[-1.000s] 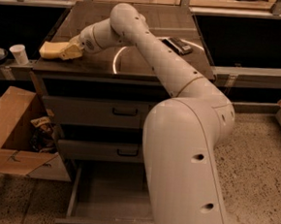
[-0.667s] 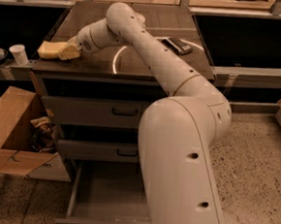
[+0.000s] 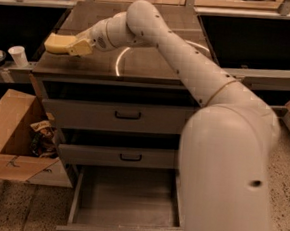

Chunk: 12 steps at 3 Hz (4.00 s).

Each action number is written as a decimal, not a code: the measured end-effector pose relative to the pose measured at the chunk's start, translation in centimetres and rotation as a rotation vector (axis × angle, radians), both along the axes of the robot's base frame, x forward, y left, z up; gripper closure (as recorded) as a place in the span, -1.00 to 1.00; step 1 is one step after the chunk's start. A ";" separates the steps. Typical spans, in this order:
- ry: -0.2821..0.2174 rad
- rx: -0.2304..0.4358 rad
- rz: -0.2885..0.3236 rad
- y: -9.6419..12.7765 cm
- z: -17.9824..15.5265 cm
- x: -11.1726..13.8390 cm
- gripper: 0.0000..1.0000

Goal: Place sponge into bottom drawer

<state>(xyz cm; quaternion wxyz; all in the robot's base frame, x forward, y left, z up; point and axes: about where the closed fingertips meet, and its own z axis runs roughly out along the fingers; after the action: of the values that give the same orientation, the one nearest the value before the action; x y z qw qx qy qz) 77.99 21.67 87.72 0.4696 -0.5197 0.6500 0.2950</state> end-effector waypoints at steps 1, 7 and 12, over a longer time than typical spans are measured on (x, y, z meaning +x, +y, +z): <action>-0.029 0.075 -0.003 -4.9 1.7 -3.0 1.00; 0.020 -0.461 0.029 -19.3 -10.1 -18.2 1.00; 0.151 -0.477 -0.284 -32.5 -26.2 -19.5 1.00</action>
Offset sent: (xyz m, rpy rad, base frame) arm -0.0260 -0.0363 0.0166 0.0635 -0.0262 0.0013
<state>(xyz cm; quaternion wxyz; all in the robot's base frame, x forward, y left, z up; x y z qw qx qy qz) 58.47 -10.82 61.52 0.3209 -0.4959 0.8003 0.1029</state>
